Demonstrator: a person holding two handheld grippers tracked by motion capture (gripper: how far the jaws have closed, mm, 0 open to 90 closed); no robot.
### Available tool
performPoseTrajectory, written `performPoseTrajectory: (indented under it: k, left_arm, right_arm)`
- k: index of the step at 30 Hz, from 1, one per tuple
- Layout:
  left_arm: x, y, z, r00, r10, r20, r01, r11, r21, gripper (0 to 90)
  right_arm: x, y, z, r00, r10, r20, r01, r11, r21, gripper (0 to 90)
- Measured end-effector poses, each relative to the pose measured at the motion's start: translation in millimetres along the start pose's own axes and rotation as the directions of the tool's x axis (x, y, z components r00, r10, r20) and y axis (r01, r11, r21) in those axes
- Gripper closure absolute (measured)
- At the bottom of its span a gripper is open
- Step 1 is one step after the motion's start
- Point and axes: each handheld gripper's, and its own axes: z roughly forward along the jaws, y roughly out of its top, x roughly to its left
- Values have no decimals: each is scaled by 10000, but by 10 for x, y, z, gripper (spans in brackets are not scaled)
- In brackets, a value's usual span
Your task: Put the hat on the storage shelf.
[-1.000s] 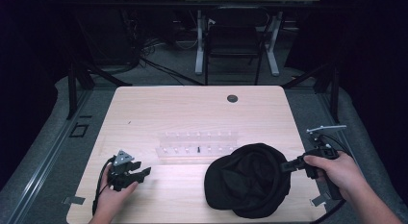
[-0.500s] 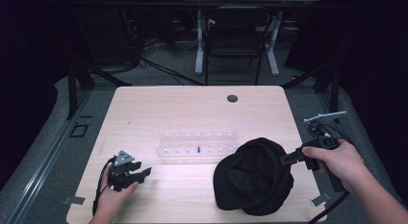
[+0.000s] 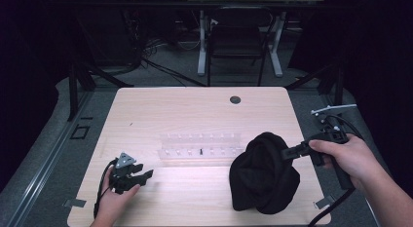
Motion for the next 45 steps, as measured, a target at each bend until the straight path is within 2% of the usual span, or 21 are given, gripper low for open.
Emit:
performPoseTrajectory:
  k: [5,7,13,20,28,34,45]
  left_arm:
    - [-1,0,1,10000,17,4,-17,10000,8,499]
    - [-1,1,0,10000,5,3,-5,10000,1,499]
    - [-9,-1,6,9999,15,-99,-16,10000,-46,499]
    - [-3,2,4,10000,37,-42,-36,10000,33,499]
    - [6,3,0,10000,19,24,-19,10000,29,499]
    - [7,7,-5,9999,60,86,-61,9999,112,499]
    - [11,8,-3,10000,51,82,-52,9999,98,499]
  right_arm:
    - [45,-2,-72,9990,-105,-432,87,9991,-418,879]
    - [67,2,-115,9972,-123,-739,77,9980,-627,879]
    - [117,41,-221,9950,-311,-952,205,9936,-1109,879]
    - [217,136,-261,9881,-646,-1394,433,9876,-1510,879]
    - [331,284,-237,9843,-732,-1608,452,9841,-1717,879]
    - [443,398,-238,9810,-988,-1671,660,9792,-1917,879]
    - [557,572,-164,9764,-1152,-1826,765,9755,-2064,879]
